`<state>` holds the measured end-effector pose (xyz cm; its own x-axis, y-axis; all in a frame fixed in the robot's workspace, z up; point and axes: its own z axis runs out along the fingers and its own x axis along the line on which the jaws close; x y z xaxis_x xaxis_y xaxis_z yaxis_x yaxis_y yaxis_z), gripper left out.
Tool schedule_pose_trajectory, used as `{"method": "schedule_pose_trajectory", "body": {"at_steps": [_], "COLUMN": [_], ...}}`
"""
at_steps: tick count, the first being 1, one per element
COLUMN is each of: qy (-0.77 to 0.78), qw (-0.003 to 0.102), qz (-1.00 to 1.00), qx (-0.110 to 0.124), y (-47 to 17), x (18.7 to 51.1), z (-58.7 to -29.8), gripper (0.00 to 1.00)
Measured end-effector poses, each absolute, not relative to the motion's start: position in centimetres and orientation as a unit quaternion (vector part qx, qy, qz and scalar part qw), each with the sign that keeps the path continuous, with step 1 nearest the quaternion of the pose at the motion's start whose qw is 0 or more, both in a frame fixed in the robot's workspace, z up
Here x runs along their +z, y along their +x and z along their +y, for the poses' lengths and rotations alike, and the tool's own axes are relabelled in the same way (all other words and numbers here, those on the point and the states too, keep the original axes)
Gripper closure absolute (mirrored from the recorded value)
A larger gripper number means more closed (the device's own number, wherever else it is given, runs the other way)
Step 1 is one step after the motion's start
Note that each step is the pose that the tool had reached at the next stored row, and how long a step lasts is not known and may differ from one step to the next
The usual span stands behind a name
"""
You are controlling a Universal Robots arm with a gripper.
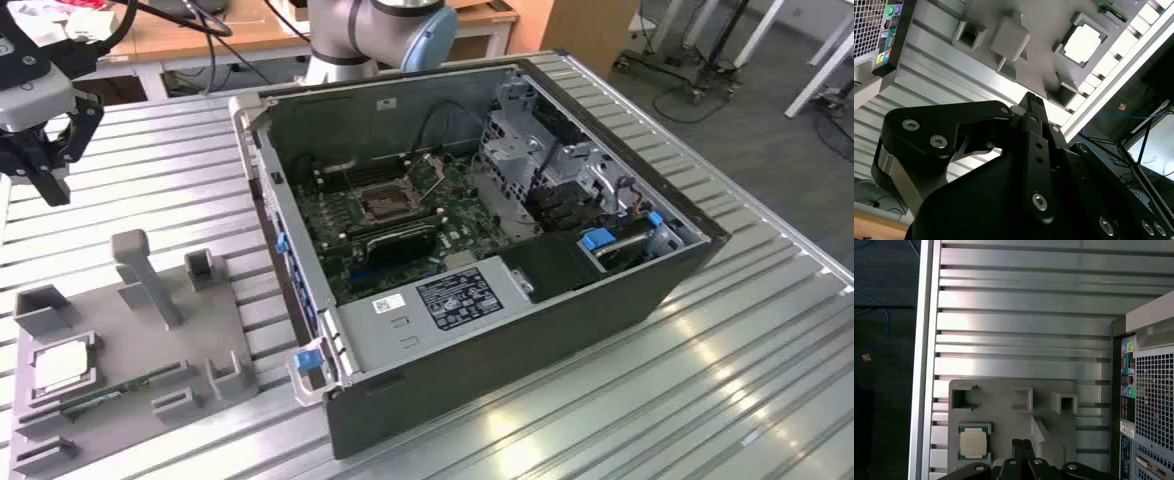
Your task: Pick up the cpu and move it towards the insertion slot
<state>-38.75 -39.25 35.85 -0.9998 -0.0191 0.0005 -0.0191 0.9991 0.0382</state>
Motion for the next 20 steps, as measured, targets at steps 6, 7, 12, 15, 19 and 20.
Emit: {"method": "schedule_pose_trajectory", "body": {"at_steps": [6,7,12,15,19,20], "qy": [0.01,0.01,0.01,0.01,0.01,0.01], "qw": [0.0,0.0,0.0,0.0,0.0,0.0], "qz": [-1.0,-1.0,-1.0,-1.0,-1.0,-1.0], "qx": [-0.019,-0.019,-0.019,-0.019,-0.019,-0.019], "y": [-38.92,-38.93,-39.11,-39.2,-39.34,-39.38], "x": [35.84,35.85,35.85,35.85,35.85,35.84], "z": [-39.25,-39.25,-39.25,-39.25,-39.25,-39.25], "gripper": [0.89,0.89,0.89,0.89,0.89,0.89]}}
